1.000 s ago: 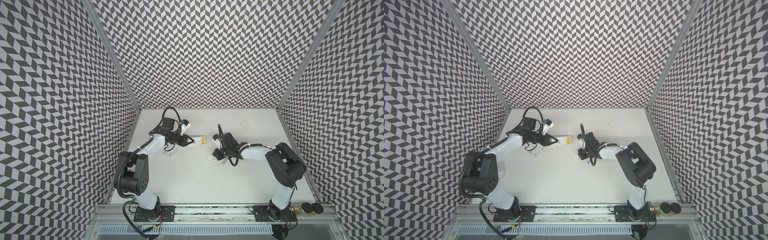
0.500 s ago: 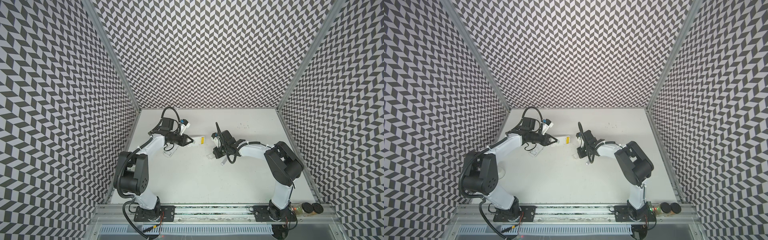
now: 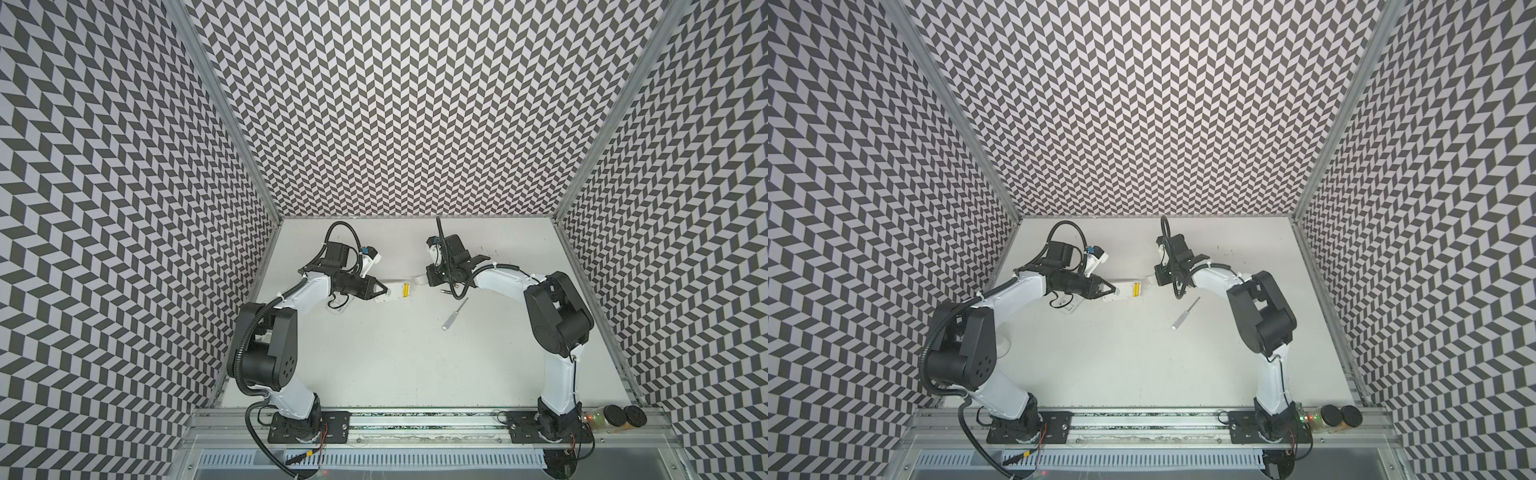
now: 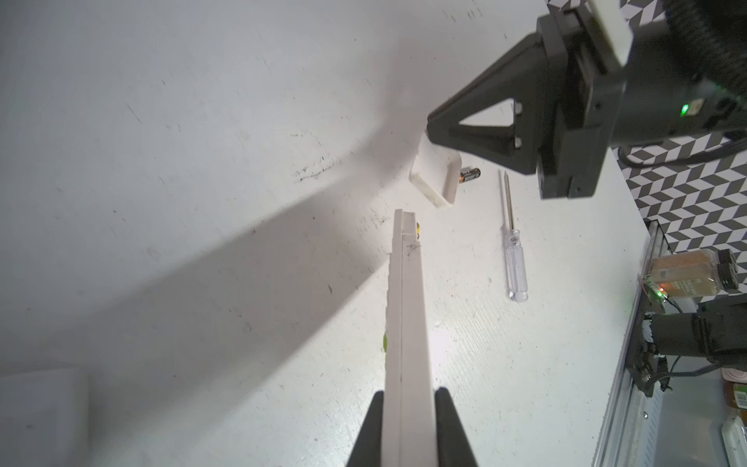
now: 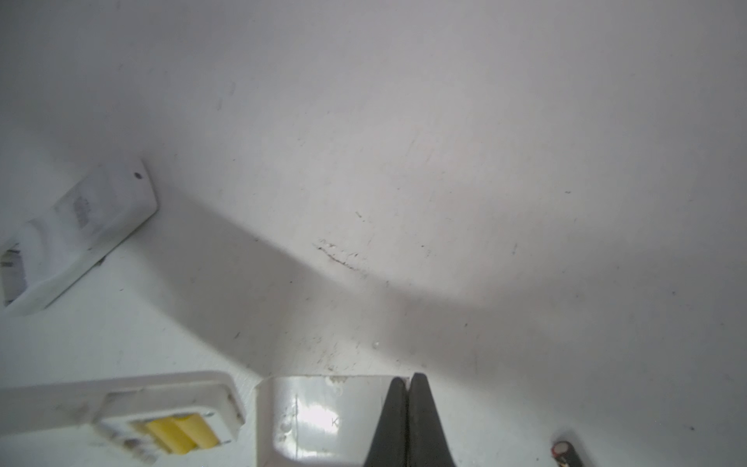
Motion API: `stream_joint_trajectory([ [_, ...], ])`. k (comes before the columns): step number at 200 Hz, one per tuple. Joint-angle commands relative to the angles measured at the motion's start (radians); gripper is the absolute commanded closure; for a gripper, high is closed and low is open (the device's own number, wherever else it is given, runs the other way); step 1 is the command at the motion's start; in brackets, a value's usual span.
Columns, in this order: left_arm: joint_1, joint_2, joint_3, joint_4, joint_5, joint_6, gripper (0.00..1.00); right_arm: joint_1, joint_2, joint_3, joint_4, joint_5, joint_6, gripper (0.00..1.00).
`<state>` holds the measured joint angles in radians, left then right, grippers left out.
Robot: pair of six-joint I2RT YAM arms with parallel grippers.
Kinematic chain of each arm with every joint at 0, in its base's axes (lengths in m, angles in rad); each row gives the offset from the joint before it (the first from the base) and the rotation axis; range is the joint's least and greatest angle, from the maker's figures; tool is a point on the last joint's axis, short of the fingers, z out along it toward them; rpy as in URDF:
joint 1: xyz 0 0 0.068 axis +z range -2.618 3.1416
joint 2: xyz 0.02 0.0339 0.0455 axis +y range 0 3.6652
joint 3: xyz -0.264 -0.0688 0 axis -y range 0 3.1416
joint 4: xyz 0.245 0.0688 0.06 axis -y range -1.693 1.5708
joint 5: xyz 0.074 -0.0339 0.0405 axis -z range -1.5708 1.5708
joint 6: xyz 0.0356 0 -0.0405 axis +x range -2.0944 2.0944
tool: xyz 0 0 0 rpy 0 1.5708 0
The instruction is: Unload the batteries from the remote control
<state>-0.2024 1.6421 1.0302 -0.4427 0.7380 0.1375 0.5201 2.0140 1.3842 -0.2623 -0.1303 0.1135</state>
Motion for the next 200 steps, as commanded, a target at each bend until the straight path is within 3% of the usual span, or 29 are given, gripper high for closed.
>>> stream_joint_trajectory([
  [1,-0.030,-0.038,-0.021,-0.003,0.001,0.005,1.00,-0.008,0.065,0.033,-0.010,0.036,0.005,0.95],
  [37,-0.050,-0.031,-0.061,0.020,0.029,-0.030,1.00,-0.029,0.089,0.035,0.012,0.062,0.002,0.94],
  [75,-0.065,-0.023,-0.095,0.049,0.070,-0.048,1.00,-0.030,0.042,0.018,0.024,0.067,0.005,0.70],
  [101,-0.095,-0.017,-0.102,0.038,0.088,-0.042,1.00,-0.030,-0.030,0.001,0.004,0.064,0.001,0.65],
  [134,-0.120,0.002,-0.116,0.091,0.066,-0.074,1.00,-0.034,-0.195,-0.165,0.091,0.054,0.010,0.61],
  [166,-0.134,0.037,-0.092,0.105,0.063,-0.093,0.91,-0.040,-0.338,-0.331,0.102,0.065,0.028,0.57],
  [200,-0.125,0.064,-0.055,0.104,-0.018,-0.104,0.83,-0.040,-0.430,-0.461,0.102,0.048,0.088,0.54],
])
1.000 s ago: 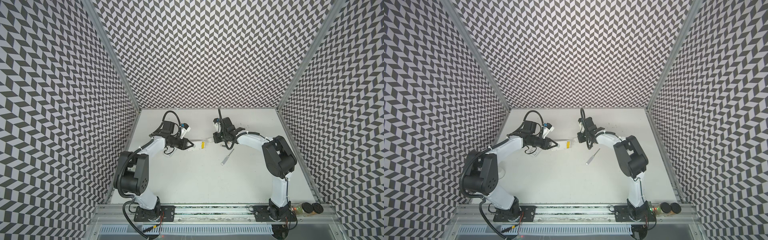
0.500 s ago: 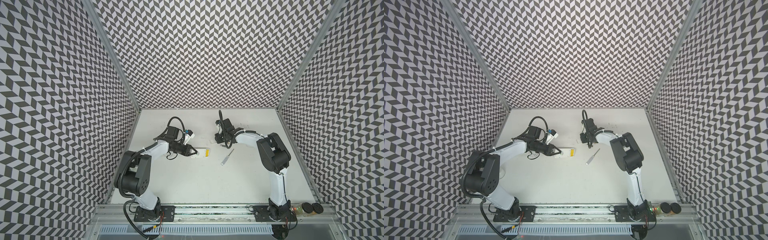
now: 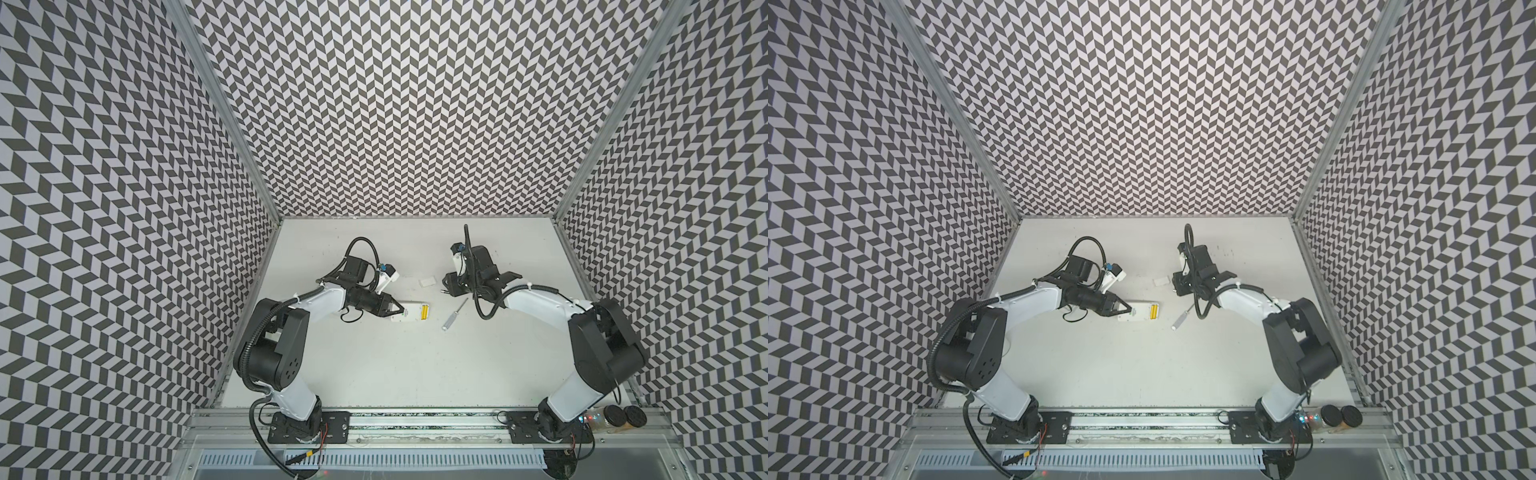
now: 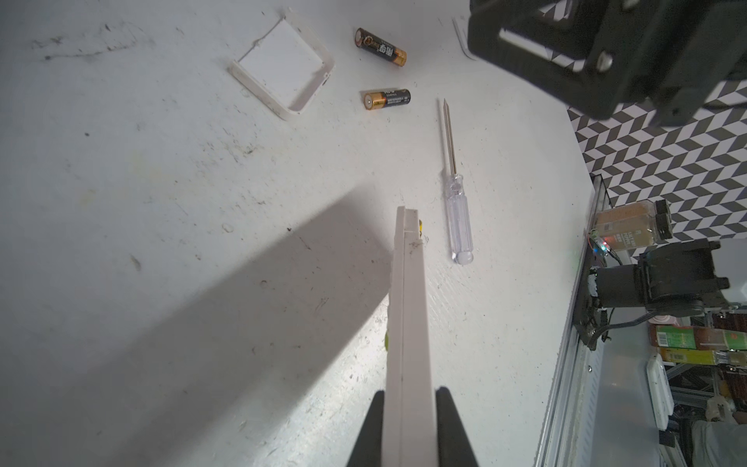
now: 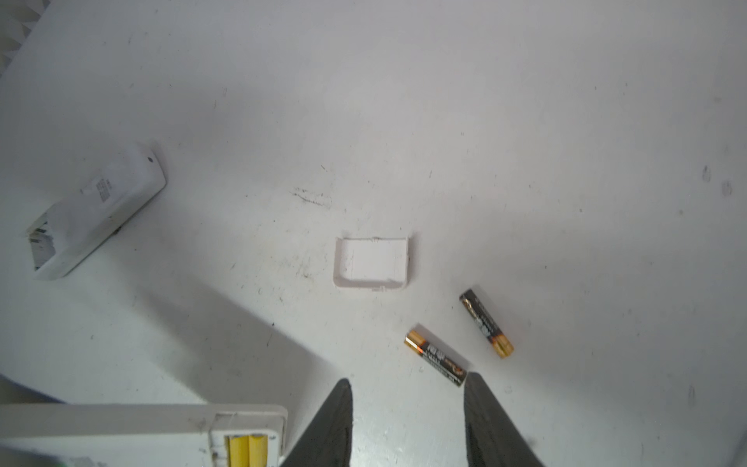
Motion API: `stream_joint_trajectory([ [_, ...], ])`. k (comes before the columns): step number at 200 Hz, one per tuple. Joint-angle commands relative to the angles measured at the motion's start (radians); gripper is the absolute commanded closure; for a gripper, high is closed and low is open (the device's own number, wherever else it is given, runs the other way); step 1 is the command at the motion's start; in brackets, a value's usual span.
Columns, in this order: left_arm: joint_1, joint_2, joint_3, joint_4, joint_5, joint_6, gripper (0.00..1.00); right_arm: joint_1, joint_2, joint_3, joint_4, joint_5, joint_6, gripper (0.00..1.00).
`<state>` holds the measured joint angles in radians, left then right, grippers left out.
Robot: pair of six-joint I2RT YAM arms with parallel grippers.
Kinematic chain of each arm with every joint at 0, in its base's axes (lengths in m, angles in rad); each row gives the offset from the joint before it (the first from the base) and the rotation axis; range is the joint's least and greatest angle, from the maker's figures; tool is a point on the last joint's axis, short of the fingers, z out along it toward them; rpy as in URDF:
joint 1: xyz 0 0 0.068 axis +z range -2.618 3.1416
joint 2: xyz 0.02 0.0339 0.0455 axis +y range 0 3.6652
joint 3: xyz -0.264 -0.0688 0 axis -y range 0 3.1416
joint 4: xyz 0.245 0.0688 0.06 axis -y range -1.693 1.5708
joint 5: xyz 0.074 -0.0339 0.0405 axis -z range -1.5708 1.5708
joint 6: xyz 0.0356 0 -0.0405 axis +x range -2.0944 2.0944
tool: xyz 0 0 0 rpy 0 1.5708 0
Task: Unload the batteries from the remote control
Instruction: 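Lower the remote toward the table with the left gripper while the right gripper rises, then grasp the clear-handled screwdriver with the right gripper while the left gripper releases the remote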
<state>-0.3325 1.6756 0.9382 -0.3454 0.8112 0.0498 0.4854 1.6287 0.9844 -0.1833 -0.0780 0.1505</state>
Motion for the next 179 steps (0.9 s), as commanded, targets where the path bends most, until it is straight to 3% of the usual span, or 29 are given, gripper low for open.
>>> stream_joint_trajectory([
  [1,0.007,0.030,0.037,0.007,-0.091,-0.016,0.82,-0.005,-0.046,-0.065,0.023,-0.004,0.052,0.54],
  [41,0.028,0.032,0.052,0.013,-0.217,0.015,0.63,0.000,-0.114,-0.167,-0.007,-0.001,0.083,0.50],
  [122,0.046,0.006,0.041,-0.005,-0.282,0.113,0.17,0.037,-0.117,-0.200,-0.031,-0.010,0.159,0.42],
  [132,0.030,0.001,0.046,-0.031,-0.294,0.143,0.01,0.047,-0.096,-0.180,-0.045,-0.006,0.165,0.42],
  [153,0.023,-0.011,0.048,-0.057,-0.288,0.199,0.00,0.078,-0.069,-0.151,-0.074,0.029,0.165,0.41],
  [179,-0.029,-0.017,0.046,-0.071,-0.378,0.268,0.00,0.095,-0.038,-0.148,-0.079,0.057,0.169,0.40],
])
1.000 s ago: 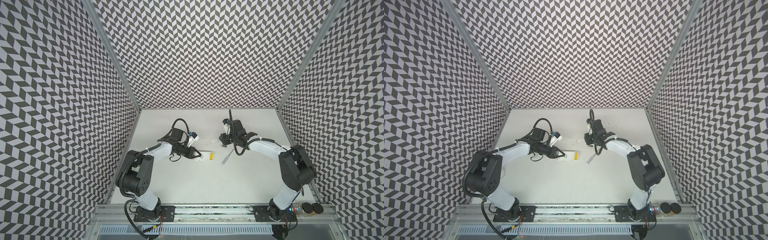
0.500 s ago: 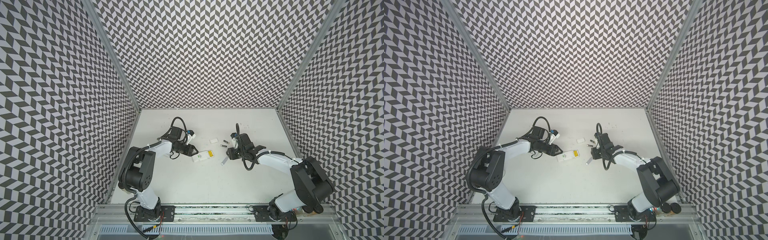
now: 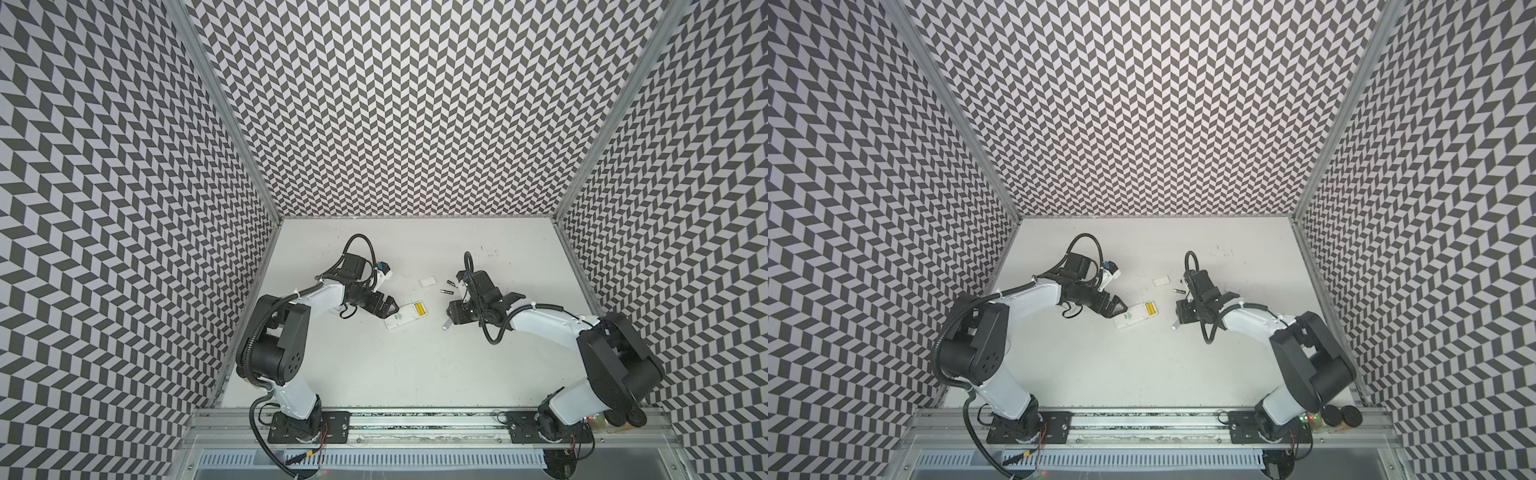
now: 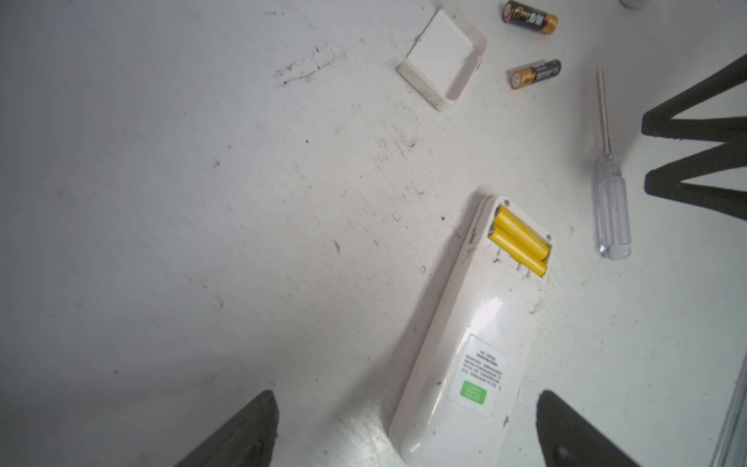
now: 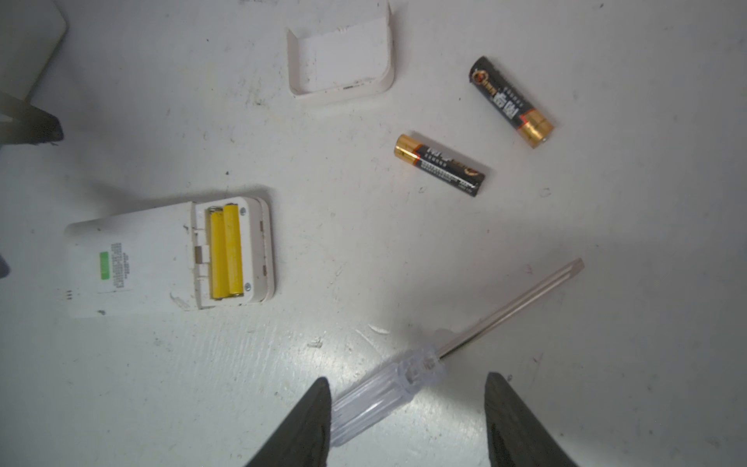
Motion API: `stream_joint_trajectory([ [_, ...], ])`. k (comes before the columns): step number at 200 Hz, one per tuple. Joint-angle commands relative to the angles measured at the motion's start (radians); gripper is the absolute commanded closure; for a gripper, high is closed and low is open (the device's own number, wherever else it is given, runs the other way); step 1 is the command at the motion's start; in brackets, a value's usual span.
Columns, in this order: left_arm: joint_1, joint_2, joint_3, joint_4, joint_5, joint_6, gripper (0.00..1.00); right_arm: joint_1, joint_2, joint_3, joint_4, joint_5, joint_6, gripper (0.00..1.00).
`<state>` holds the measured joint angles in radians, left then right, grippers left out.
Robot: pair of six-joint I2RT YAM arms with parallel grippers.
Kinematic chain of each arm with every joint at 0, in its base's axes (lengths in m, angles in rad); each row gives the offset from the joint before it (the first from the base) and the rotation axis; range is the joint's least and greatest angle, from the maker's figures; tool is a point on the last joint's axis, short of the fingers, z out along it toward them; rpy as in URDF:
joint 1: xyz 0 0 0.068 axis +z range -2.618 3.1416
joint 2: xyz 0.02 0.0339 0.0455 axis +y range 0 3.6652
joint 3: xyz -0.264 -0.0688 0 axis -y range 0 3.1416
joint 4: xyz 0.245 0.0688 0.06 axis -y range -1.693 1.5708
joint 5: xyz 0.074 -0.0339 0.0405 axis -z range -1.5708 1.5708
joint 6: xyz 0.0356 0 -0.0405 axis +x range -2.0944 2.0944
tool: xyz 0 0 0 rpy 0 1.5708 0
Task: Unload the batteries from the remote control
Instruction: 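Grasp the clear-handled screwdriver with the right gripper while the left gripper releases the remote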
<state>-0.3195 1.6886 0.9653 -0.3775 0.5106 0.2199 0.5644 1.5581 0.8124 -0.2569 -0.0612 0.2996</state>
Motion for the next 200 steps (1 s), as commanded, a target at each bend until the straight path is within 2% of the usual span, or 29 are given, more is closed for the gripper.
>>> stream_joint_trajectory([
  [1,-0.045,-0.030,0.019,-0.042,-0.081,0.099,0.00,0.017,0.033,0.025,-0.007,0.041,0.021,0.40],
  [35,-0.127,-0.024,-0.006,-0.035,-0.145,0.164,0.00,0.038,0.053,0.034,-0.018,0.073,0.032,0.39],
  [67,-0.196,-0.018,0.014,-0.061,-0.252,0.229,0.00,0.042,0.068,0.028,-0.035,0.084,0.034,0.40],
  [104,-0.199,-0.019,-0.002,-0.048,-0.368,0.275,0.00,0.044,0.056,-0.003,-0.072,0.152,0.033,0.43],
  [150,-0.181,-0.042,-0.044,-0.026,-0.376,0.309,0.00,0.042,0.028,-0.046,-0.090,0.173,0.024,0.49],
  [200,-0.179,-0.055,-0.057,-0.017,-0.407,0.340,0.00,0.042,-0.014,-0.095,-0.096,0.163,0.037,0.62],
])
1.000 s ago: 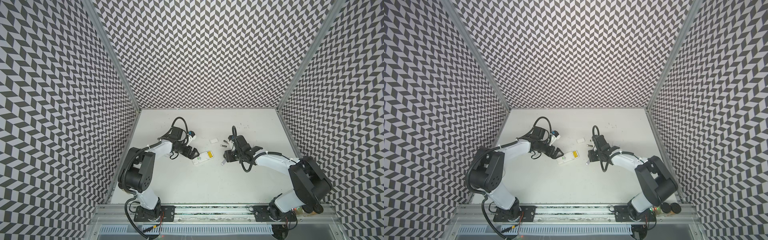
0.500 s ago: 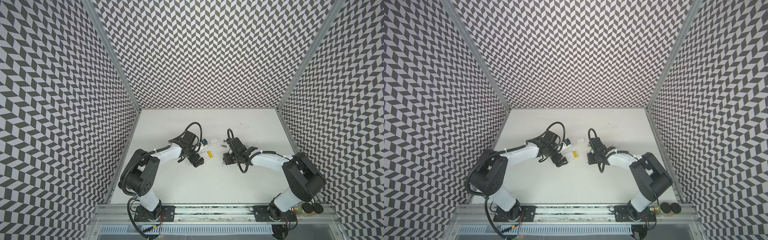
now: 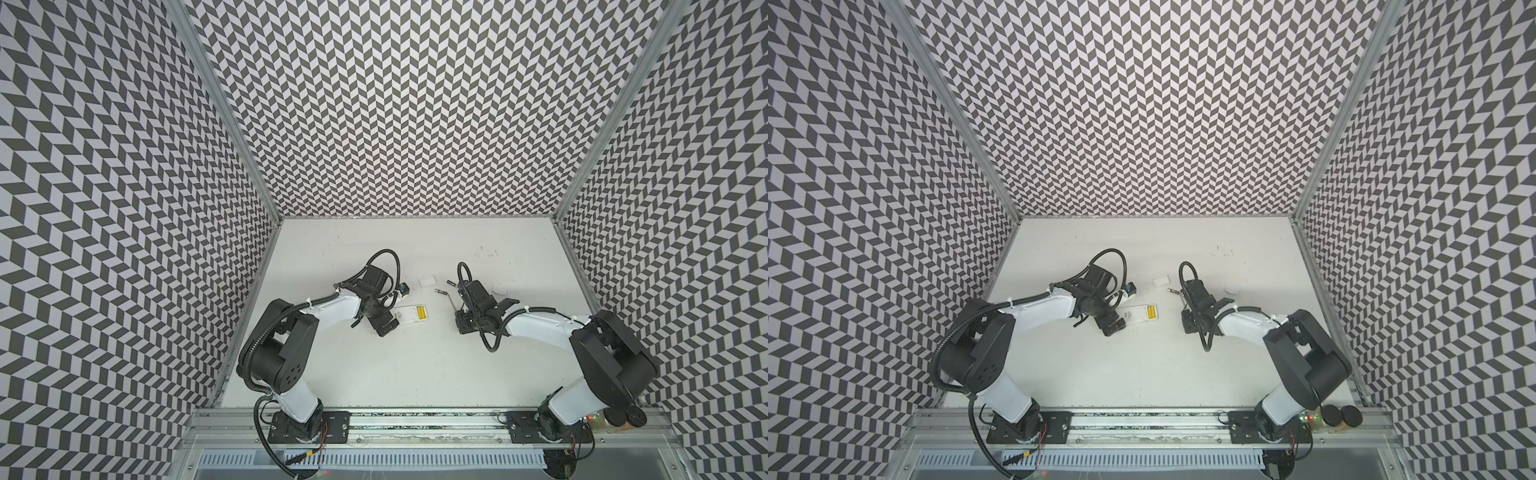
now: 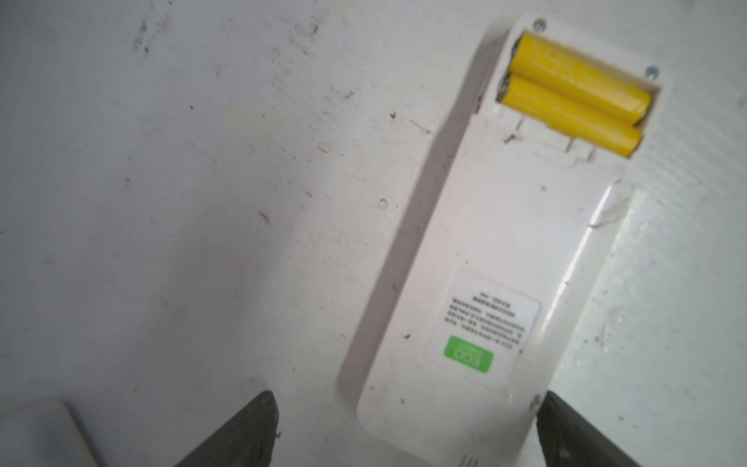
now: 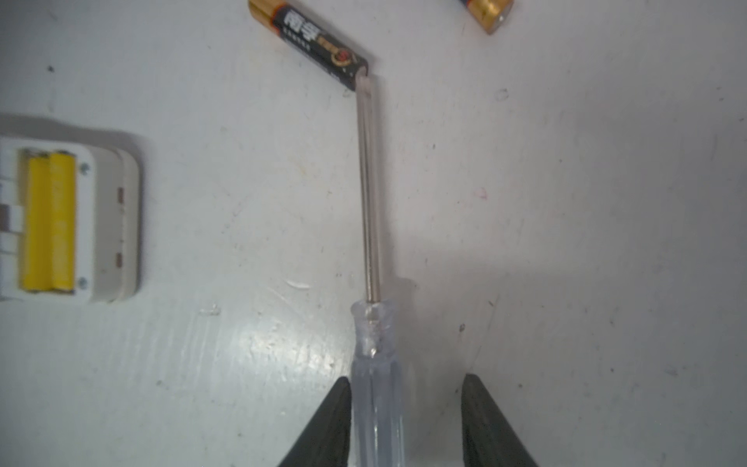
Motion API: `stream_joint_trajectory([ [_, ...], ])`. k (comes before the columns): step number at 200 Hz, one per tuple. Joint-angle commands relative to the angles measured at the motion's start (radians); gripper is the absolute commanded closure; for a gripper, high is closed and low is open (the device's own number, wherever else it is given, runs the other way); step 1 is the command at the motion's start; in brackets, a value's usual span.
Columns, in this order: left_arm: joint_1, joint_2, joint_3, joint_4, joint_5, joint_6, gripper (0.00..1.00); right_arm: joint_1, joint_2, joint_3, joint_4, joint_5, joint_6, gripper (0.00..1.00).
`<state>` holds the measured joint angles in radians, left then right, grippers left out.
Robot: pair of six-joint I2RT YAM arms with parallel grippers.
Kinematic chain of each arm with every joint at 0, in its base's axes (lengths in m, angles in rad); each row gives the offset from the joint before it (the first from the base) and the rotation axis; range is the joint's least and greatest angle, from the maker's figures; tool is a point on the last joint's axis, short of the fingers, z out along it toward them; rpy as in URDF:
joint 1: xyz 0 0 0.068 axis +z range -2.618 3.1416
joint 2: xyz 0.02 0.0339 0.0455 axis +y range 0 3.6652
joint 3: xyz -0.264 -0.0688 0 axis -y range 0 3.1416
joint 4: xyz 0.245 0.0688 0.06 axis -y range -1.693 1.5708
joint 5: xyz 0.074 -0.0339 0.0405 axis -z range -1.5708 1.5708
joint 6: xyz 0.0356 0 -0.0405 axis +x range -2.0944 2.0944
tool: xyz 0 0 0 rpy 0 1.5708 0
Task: Unload the batteries from the remote control
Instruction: 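Grasp the clear-handled screwdriver with the right gripper while the left gripper releases the remote, then lift the screwdriver upright with the right gripper while the left gripper rises toward it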
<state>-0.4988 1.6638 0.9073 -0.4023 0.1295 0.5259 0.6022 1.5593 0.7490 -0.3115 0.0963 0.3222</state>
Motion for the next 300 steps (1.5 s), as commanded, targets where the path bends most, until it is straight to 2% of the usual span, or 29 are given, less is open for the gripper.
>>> stream_joint_trajectory([
  [1,0.000,-0.030,0.002,0.007,-0.027,0.033,0.00,0.004,-0.015,-0.033,-0.043,0.006,0.014,0.63],
  [36,0.007,-0.026,0.002,0.032,-0.055,0.027,0.00,0.004,-0.061,-0.088,-0.016,0.010,0.030,0.73],
  [77,0.029,-0.039,0.003,0.046,-0.099,0.026,0.00,0.002,-0.065,-0.080,-0.022,0.030,0.021,0.81],
  [137,0.033,-0.063,0.051,0.020,-0.133,0.025,0.00,-0.022,-0.131,-0.012,-0.054,0.067,-0.043,0.86],
  [157,0.040,-0.073,0.119,-0.040,-0.090,-0.013,0.00,-0.036,-0.174,0.016,-0.043,0.048,-0.099,0.88],
  [180,0.060,-0.090,0.189,-0.071,0.018,-0.045,0.00,-0.037,-0.233,0.024,0.036,-0.005,-0.199,0.91],
  [212,0.069,-0.086,0.347,-0.147,0.143,-0.039,0.00,-0.037,-0.299,0.054,0.133,-0.155,-0.322,0.93],
  [240,0.074,-0.074,0.440,-0.176,0.227,0.090,0.02,-0.036,-0.384,-0.017,0.298,-0.336,-0.455,0.95],
  [270,0.080,-0.046,0.601,-0.306,0.326,0.283,0.09,-0.037,-0.417,-0.062,0.394,-0.383,-0.506,0.96],
  [300,0.074,-0.044,0.692,-0.529,0.474,0.613,0.09,-0.038,-0.406,-0.072,0.440,-0.455,-0.553,0.96],
])
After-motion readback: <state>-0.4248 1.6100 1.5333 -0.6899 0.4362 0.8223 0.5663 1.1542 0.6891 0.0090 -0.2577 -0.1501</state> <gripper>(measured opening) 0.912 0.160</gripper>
